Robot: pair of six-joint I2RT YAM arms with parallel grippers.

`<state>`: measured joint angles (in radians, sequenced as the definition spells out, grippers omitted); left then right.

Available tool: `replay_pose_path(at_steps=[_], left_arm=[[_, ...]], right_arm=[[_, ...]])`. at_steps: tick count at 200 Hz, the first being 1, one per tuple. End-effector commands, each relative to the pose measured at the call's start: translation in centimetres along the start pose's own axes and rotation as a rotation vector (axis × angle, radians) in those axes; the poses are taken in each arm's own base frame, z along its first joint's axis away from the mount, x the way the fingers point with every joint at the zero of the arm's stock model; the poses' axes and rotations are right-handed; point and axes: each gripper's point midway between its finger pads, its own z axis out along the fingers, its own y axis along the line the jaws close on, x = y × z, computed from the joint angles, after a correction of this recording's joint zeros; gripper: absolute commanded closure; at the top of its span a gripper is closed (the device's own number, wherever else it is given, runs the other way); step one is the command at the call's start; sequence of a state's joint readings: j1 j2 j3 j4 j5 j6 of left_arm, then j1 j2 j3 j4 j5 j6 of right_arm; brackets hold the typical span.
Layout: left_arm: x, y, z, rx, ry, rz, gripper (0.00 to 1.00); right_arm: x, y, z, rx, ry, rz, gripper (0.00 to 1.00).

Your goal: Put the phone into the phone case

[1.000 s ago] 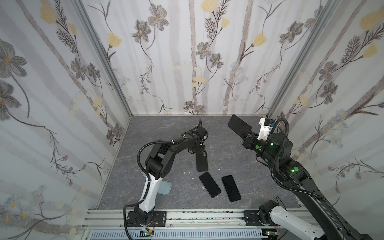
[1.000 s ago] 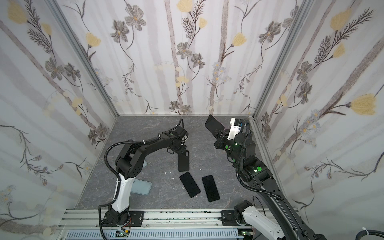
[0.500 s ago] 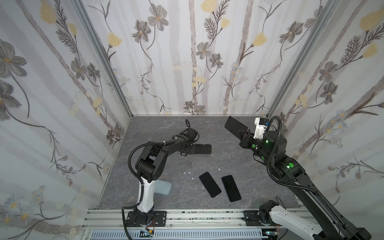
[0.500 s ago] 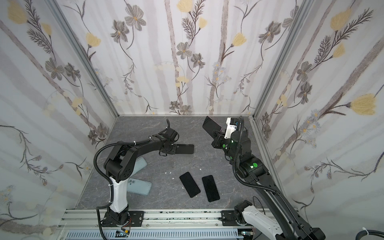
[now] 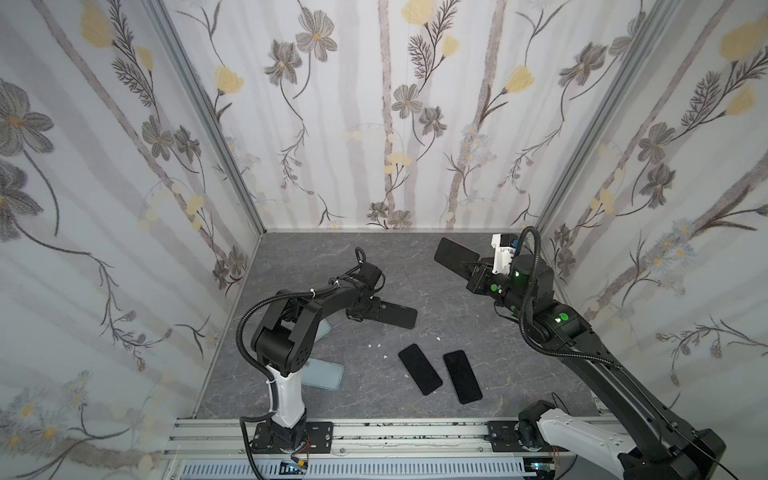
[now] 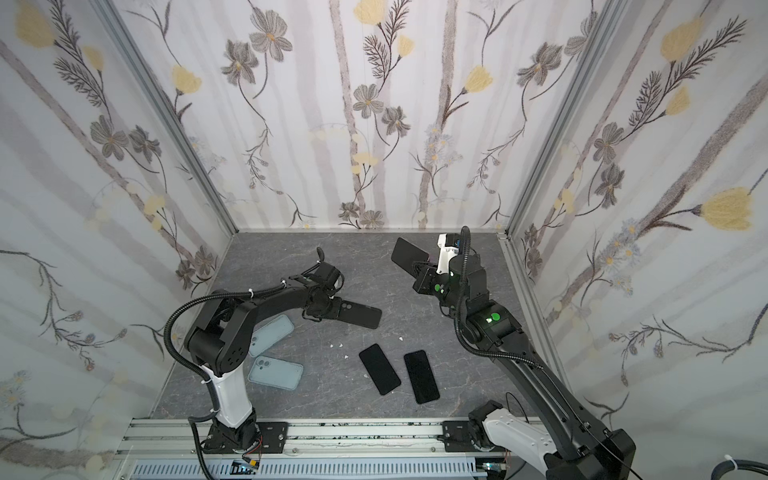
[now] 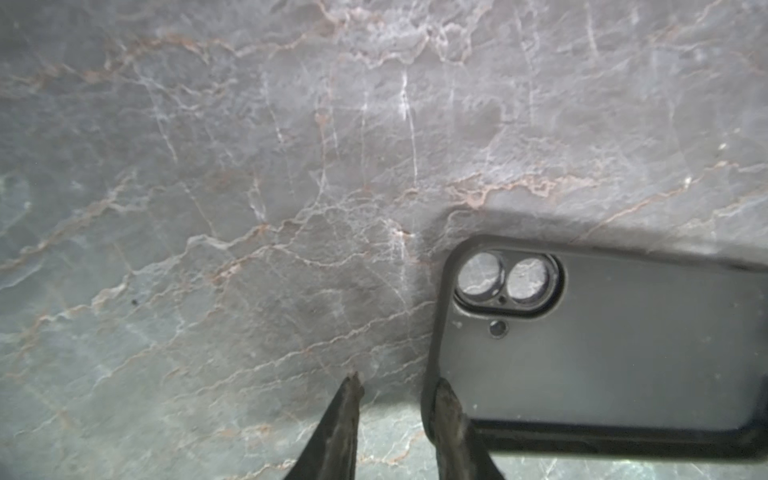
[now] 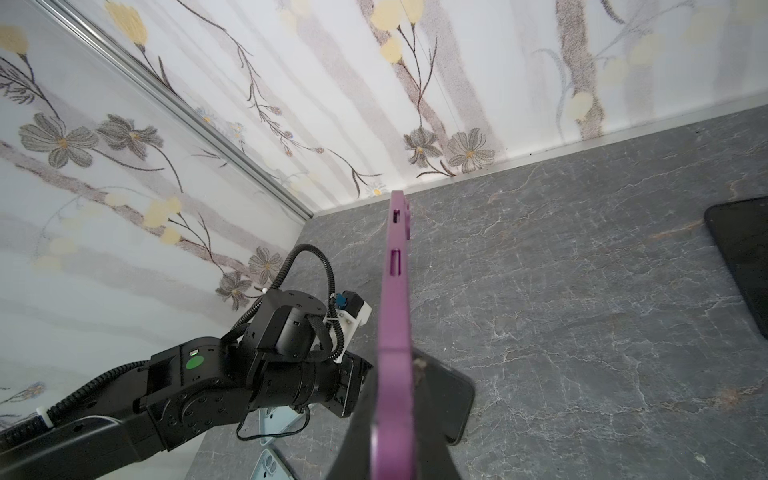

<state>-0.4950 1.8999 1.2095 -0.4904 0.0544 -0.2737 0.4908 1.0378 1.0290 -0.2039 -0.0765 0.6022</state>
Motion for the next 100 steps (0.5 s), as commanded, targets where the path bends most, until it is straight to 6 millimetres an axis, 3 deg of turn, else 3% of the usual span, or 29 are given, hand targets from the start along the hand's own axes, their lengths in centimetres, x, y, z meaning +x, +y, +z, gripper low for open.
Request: replay_pose_path(at_steps=[1, 26, 48, 100], left_arm=[[0.3, -0.9, 0.1, 0.05, 0.037, 0.002, 0.66], [0.3, -0.9, 1.0, 0.046, 0.051, 0.009, 0.66], [0.6, -1.1, 1.1, 0.061, 0.05, 0.002, 0.69], [3.7, -2.5, 1.4, 0.119, 0.106, -0.011, 0.77]], right_arm=[[-0.5, 1.5, 0.4, -0.072, -0.008, 0.017, 1.0], [2.2, 0.9, 1.9, -0.086, 0.083, 0.07, 1.0], [6.1, 0.4, 3.8, -0.094, 0.206, 0.129, 1.0], [14.2, 0.1, 7.3, -0.097, 0.453, 0.21, 1.0]])
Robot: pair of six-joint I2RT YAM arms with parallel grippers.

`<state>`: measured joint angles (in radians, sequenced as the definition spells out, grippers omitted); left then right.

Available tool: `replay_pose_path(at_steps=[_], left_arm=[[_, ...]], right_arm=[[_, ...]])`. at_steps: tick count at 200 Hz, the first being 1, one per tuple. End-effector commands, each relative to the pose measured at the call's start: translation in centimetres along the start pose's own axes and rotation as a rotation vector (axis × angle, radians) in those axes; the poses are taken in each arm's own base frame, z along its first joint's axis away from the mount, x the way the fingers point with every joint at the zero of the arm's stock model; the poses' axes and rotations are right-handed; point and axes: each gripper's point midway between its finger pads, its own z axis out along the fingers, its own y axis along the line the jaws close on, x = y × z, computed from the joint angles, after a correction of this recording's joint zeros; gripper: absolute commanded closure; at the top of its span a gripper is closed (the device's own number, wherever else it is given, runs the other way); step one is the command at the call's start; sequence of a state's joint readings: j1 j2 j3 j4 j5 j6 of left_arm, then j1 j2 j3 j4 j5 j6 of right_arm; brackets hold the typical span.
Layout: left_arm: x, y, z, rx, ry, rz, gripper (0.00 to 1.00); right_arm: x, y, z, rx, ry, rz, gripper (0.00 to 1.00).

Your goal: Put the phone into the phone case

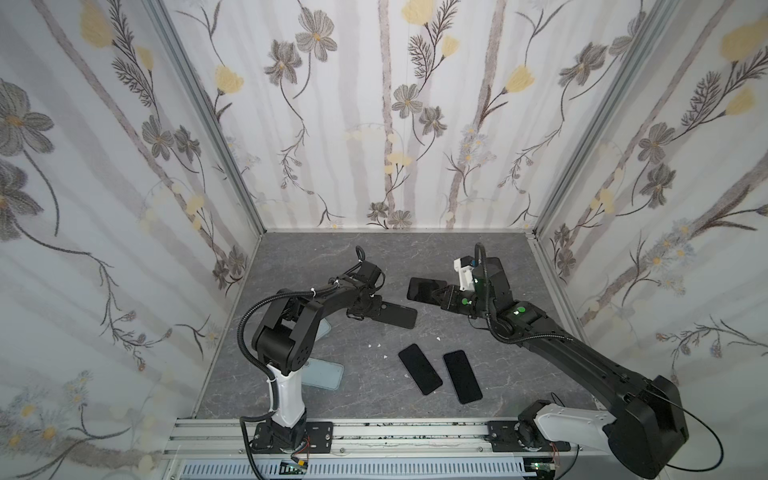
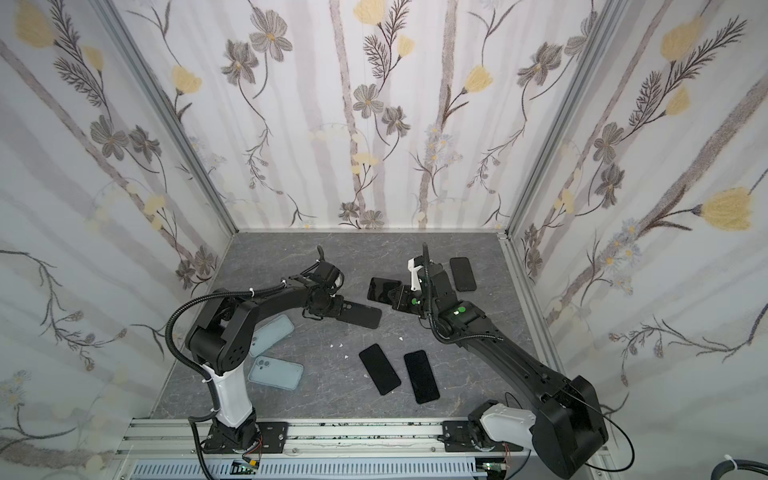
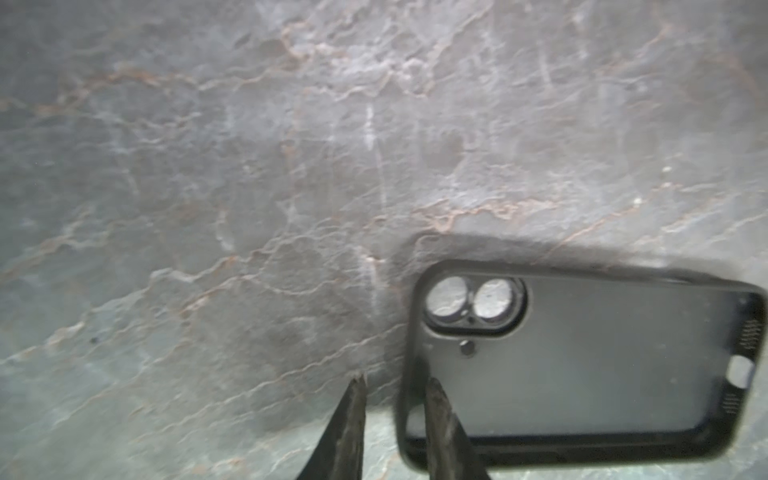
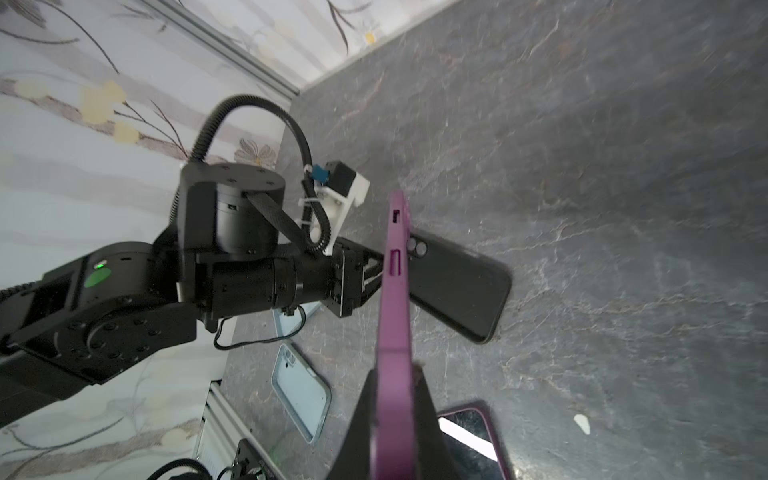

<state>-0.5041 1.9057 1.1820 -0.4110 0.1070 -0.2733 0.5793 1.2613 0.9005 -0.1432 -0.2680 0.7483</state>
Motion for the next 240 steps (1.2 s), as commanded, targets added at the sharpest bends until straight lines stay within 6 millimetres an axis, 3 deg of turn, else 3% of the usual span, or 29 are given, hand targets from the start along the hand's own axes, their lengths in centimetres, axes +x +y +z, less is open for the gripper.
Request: replay_pose_path(at_steps=[1, 22, 57, 146, 178, 191, 240], left_arm=[[3.9, -1.1, 0.8, 0.053, 0.13, -0.027, 0.77], [4.9, -2.2, 0.5, 0.085, 0.132, -0.041, 0.77], [5.6, -4.1, 0.0, 0.158, 0.122, -0.061, 0.76], [1.3, -3.2, -4.2, 0.188, -0.055, -0.103, 0.72], [1.4, -4.2, -3.6, 0.275, -0.038, -0.118, 0.71], [1.3, -4.3, -3.2, 0.281, -0.037, -0.122, 0.71], [1.1, -4.4, -2.0, 0.289, -0.031, -0.123, 0.71]], right_arm=[[0.8, 1.2, 1.9, -0.075, 0.059, 0.04, 1.0], [2.5, -0.2, 3.5, -0.04, 0.15, 0.054, 1.0], [3.7, -2.2, 4.4, 0.009, 0.189, 0.063, 1.0], [4.1, -3.2, 5.9, 0.015, 0.298, 0.035, 1.0], [4.1, -3.0, 6.6, 0.0, 0.316, 0.038, 1.0], [4.8, -3.6, 7.5, 0.001, 0.352, 0.057, 1.0], [5.8, -4.4, 8.2, 0.005, 0.394, 0.092, 1.0]])
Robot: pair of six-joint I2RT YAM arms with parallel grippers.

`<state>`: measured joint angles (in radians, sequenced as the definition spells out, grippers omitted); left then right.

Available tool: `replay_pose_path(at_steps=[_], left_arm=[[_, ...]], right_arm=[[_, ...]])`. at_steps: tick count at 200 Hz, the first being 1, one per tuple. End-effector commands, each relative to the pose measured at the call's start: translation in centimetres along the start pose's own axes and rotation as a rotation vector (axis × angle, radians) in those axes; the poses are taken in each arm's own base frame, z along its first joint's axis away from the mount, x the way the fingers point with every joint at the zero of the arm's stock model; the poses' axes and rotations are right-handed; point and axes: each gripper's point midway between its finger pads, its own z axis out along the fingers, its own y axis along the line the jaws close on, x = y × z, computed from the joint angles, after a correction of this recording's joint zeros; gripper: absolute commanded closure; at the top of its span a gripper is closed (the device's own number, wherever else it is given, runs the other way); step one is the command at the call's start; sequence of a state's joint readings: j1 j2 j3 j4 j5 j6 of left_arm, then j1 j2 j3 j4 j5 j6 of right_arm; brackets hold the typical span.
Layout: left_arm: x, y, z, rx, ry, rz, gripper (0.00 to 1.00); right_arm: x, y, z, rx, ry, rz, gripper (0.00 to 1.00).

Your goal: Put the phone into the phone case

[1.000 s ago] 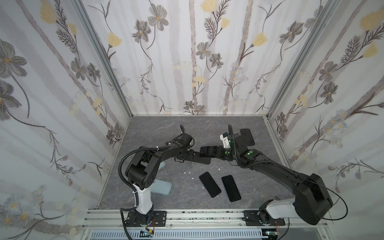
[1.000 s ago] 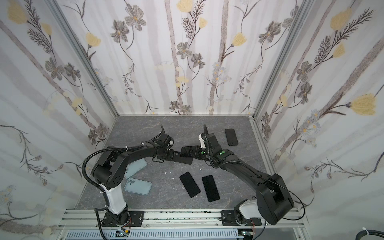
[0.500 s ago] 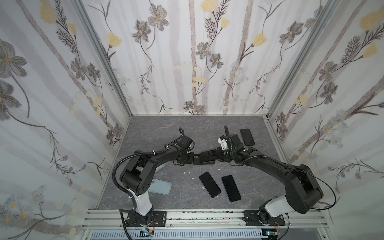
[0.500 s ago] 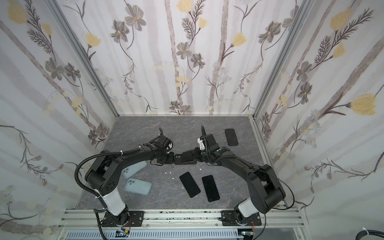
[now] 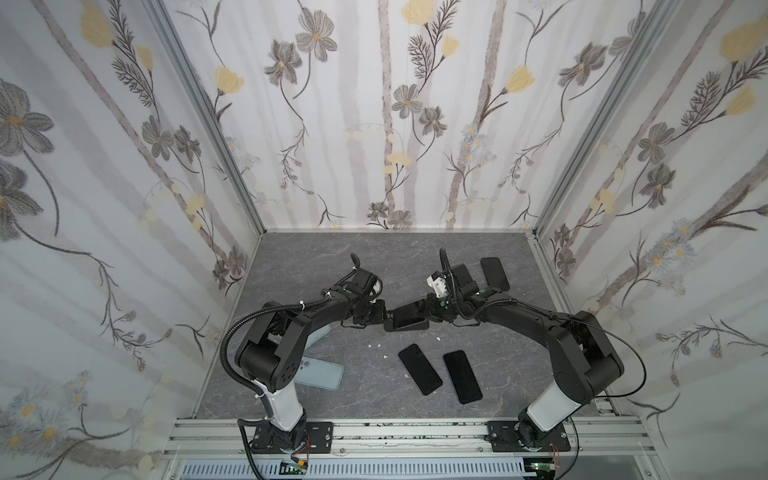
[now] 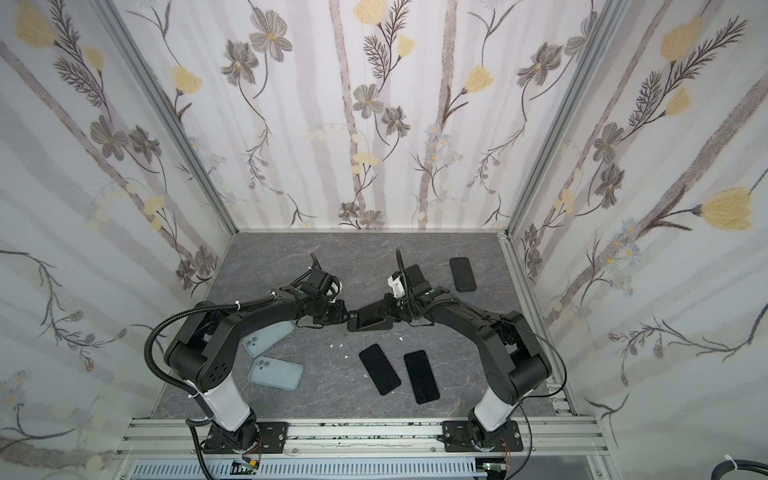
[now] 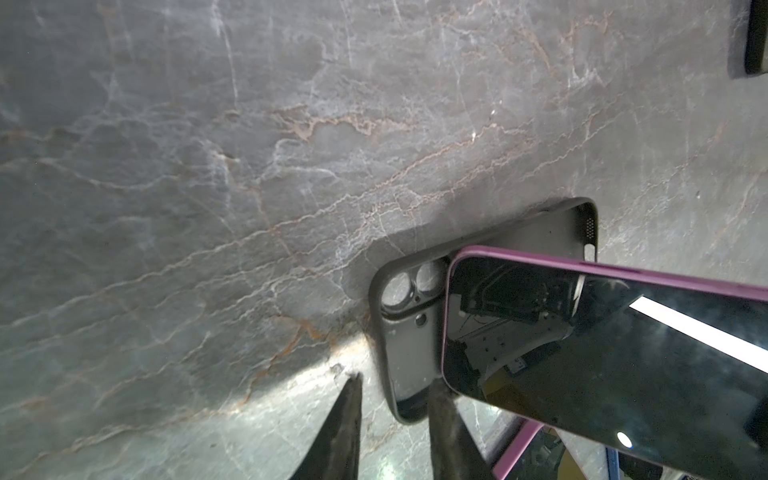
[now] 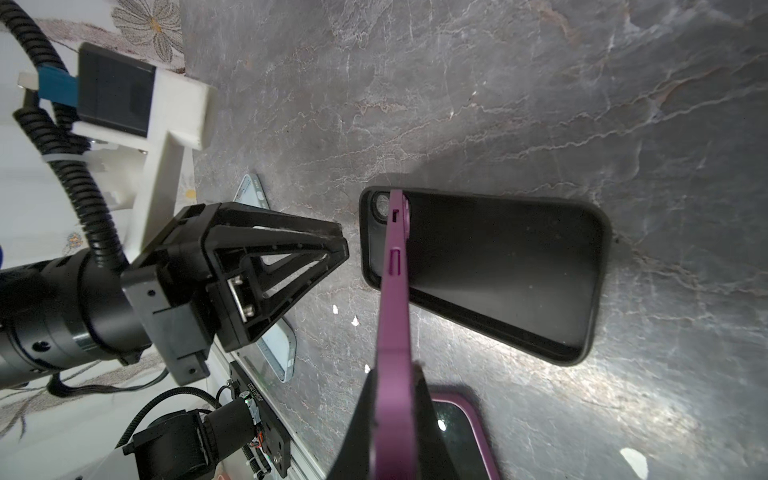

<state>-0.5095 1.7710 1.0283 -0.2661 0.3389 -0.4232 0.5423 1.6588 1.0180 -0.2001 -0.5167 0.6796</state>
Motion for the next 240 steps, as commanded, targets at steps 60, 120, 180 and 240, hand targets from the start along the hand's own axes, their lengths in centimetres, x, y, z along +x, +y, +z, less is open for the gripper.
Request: replay_pose_path(at_steps=[60, 120, 180, 240], left_arm=[[0.2, -0.2, 1.8, 0.045, 0.015, -0.015, 0.71], [0.9, -0.5, 2.2, 0.088, 0.032, -0.035, 0.71], [1.4, -0.4, 2.6, 0.105, 0.035, -0.037, 0.71], [2.4, 0.7, 3.5, 0.083, 0.051, -0.042, 0.71]], right_arm=[[1.0, -1.6, 1.1, -0.023, 0.065, 0.053, 1.0], [2.4, -3.4, 2.1, -0.035, 0.115, 0.095, 1.0], [3.3, -4.7, 2.9, -0.043, 0.146, 0.098, 1.0], [4.5, -6.4, 3.7, -0.083, 0.183, 0.079, 1.0]])
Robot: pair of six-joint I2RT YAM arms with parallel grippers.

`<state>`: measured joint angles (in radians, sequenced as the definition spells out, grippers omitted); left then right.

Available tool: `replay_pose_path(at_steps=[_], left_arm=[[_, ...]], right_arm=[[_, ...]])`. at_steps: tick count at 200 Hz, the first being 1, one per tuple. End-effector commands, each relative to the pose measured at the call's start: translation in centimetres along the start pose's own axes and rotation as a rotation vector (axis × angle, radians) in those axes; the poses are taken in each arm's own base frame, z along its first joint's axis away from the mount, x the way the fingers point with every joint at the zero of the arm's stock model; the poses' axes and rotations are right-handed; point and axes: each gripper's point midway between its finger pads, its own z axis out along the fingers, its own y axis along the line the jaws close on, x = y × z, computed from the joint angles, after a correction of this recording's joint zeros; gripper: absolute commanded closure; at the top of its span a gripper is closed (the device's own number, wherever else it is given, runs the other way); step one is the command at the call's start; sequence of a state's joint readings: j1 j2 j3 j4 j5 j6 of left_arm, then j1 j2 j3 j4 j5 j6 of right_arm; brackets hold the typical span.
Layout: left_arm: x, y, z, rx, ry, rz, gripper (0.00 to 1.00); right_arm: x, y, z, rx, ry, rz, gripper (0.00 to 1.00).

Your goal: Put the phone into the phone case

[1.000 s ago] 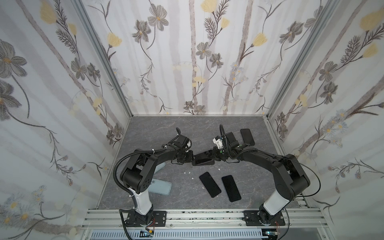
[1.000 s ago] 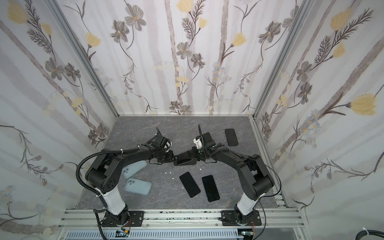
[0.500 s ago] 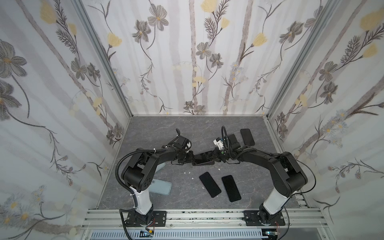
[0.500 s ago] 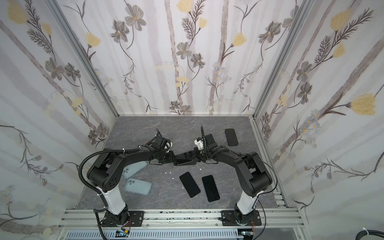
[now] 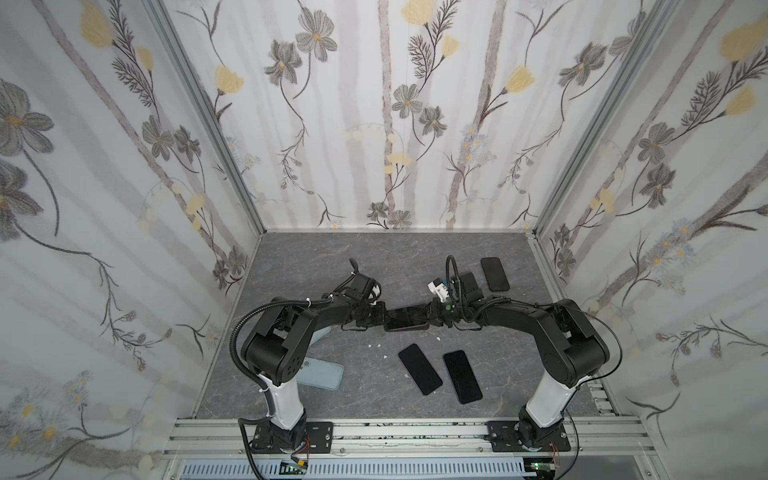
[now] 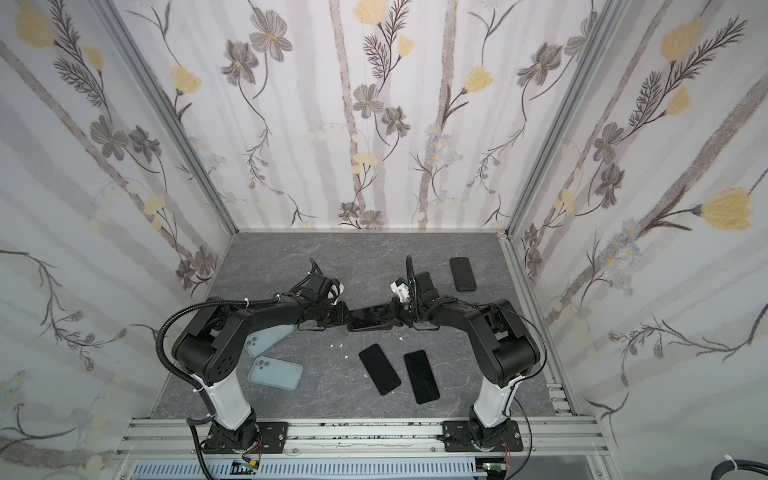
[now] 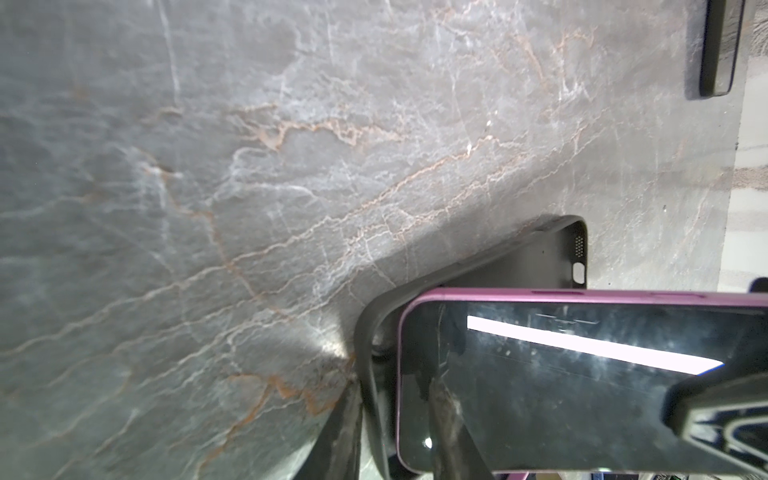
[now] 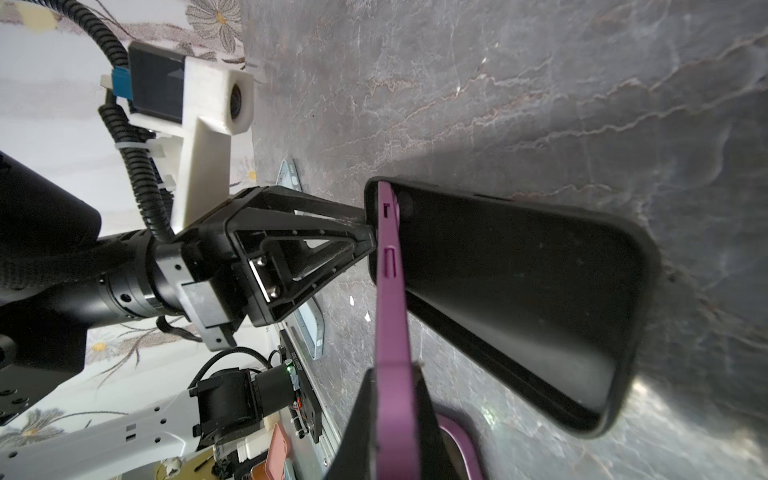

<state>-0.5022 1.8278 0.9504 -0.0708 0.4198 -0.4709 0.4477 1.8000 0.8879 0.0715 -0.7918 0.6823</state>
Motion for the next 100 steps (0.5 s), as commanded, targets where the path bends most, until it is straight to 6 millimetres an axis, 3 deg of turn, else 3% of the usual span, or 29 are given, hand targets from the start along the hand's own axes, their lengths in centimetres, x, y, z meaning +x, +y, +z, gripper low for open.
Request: replay_pose_path(at_steps=[1, 100], left_arm=[[1.9, 1.0, 1.0, -0.015, 0.062, -0.012, 0.71], [3.3, 1.7, 1.3, -0.011, 0.075, -0.052, 0.71]], right_arm=[[2.8, -3.8, 0.7, 0.117, 0.076, 0.03, 1.0], [2.9, -5.8, 1.3, 0.078, 0.014, 0.059, 1.0]])
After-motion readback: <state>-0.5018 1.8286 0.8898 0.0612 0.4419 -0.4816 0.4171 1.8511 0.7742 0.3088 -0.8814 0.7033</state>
